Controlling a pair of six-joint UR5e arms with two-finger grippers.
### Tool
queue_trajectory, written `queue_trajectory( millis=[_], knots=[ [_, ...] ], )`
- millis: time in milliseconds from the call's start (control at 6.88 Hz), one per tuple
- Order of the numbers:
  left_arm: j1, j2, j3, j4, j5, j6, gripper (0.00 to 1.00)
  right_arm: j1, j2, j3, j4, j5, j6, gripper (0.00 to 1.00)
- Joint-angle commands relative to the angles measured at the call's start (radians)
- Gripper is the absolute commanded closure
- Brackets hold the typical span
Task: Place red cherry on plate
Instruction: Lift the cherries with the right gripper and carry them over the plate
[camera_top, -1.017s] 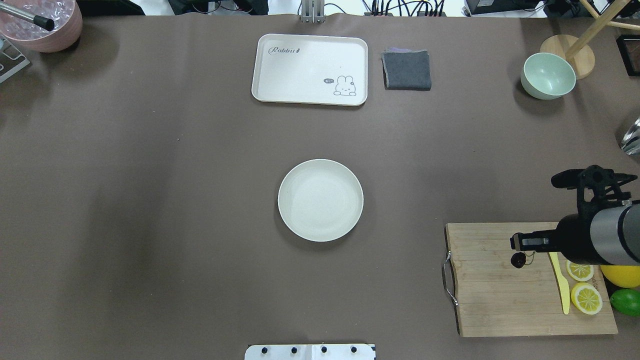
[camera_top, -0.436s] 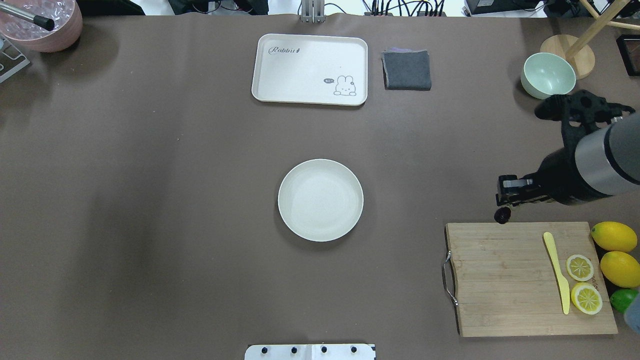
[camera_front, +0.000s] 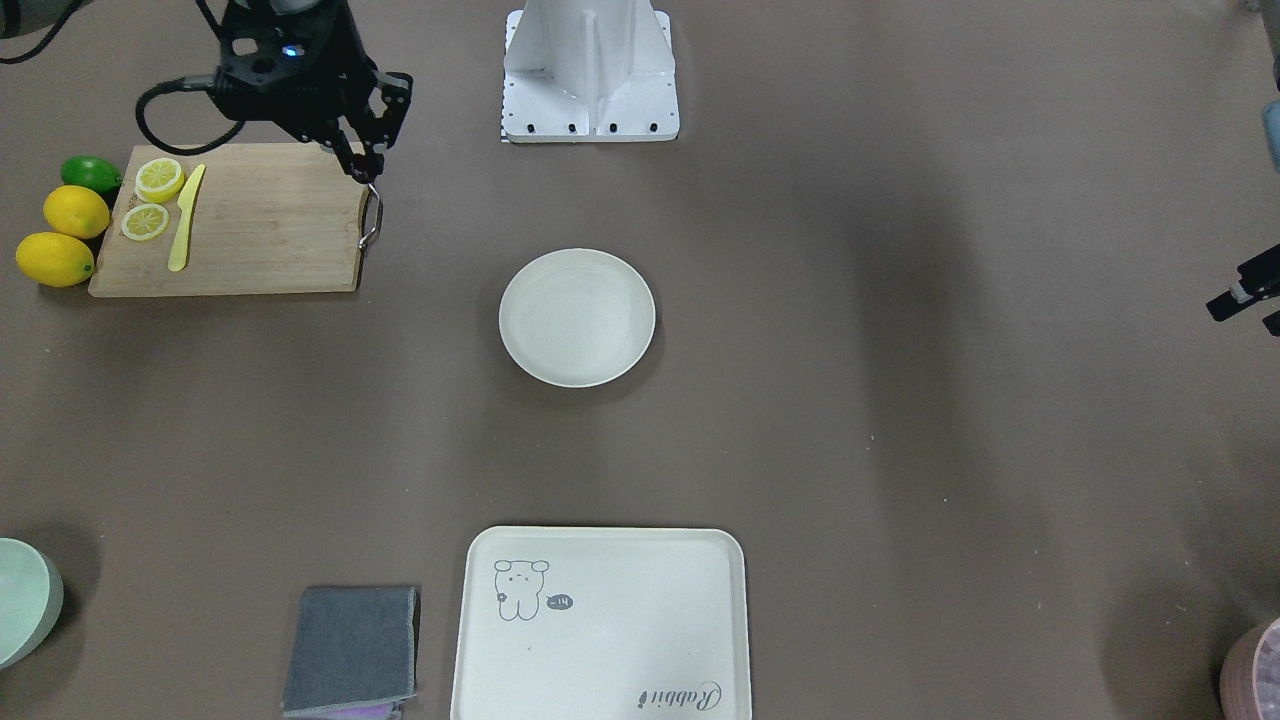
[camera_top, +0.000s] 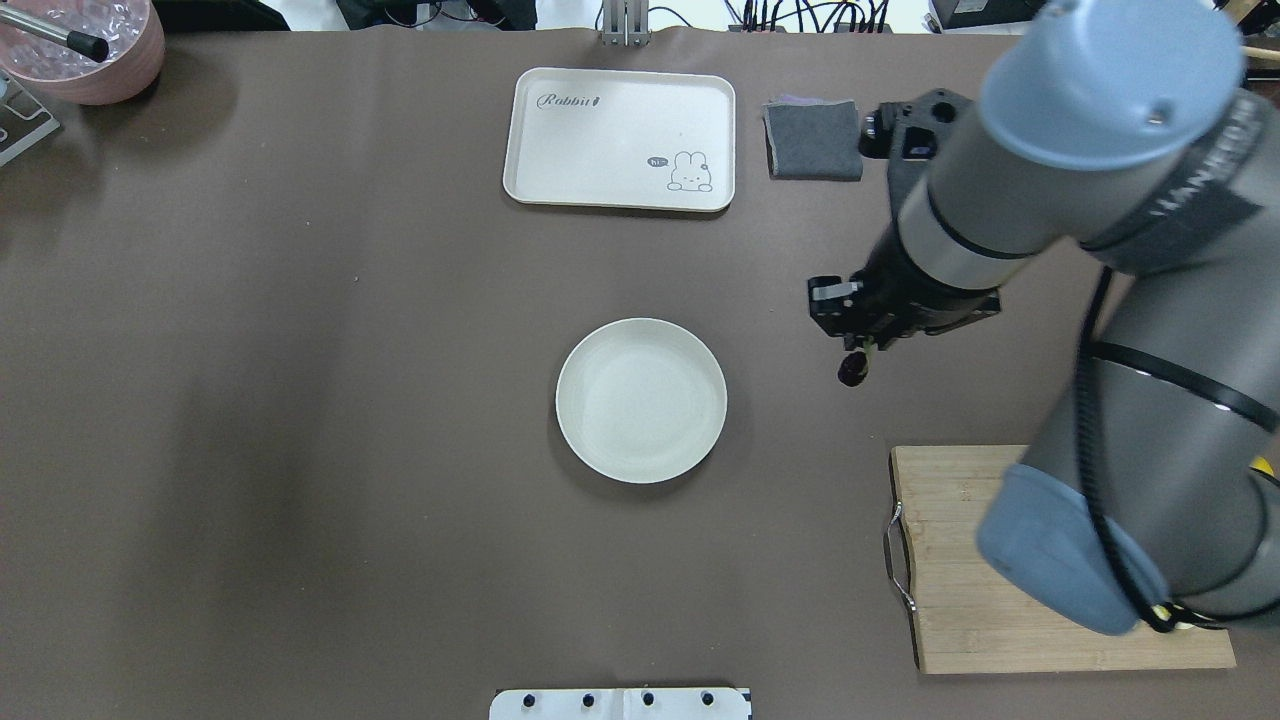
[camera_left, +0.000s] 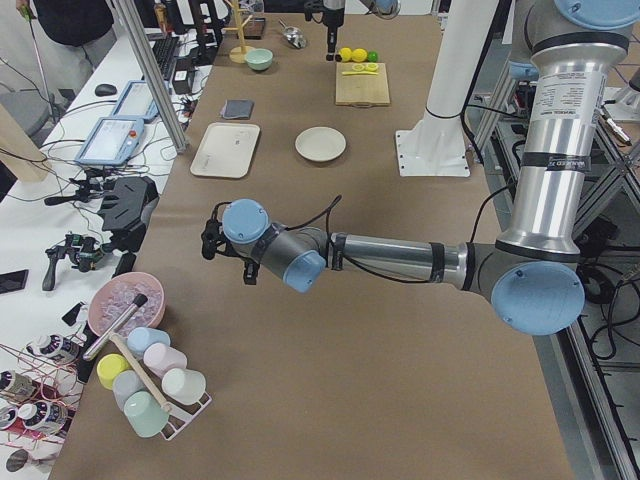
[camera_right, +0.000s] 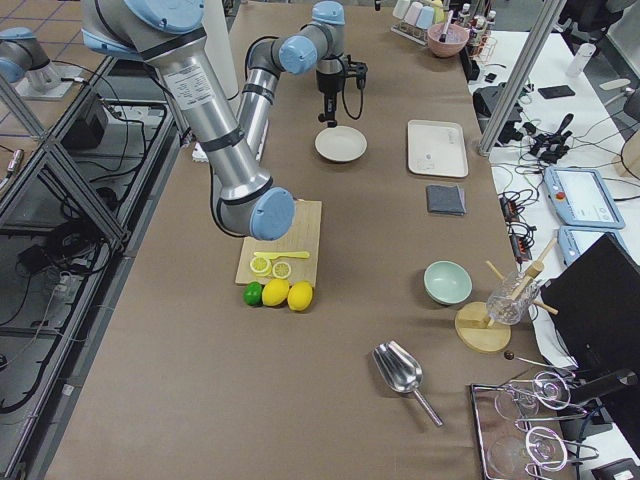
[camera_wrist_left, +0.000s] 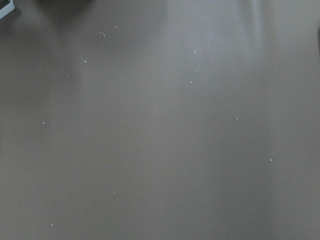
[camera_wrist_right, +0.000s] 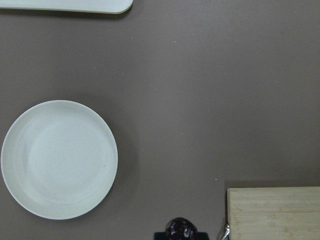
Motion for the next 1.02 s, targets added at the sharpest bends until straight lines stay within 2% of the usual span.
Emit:
queue_trajectory(
  millis=[0,145,436,872],
  knots=[
    [-0.001,-0.001,0.0,0.0,0.001,-0.001,0.01,-0.045,0.17,-0.273,0.056,-0.035,-0.001,1.0],
    [-0.001,0.001,-0.001,-0.002,0.001,-0.002,0.01,-0.095,0.163,-0.352,0.185,-0.09,0.018,1.0],
    [-0.001,0.004,-0.003,-0.002,0.001,-0.002,0.01,-0.163,0.171,-0.493,0.325,-0.16,0.083,1.0],
    [-0.004,0.011,-0.013,-0.005,0.001,-0.002,0.01,-0.263,0.166,-0.561,0.431,-0.228,0.161,1.0]
  ],
)
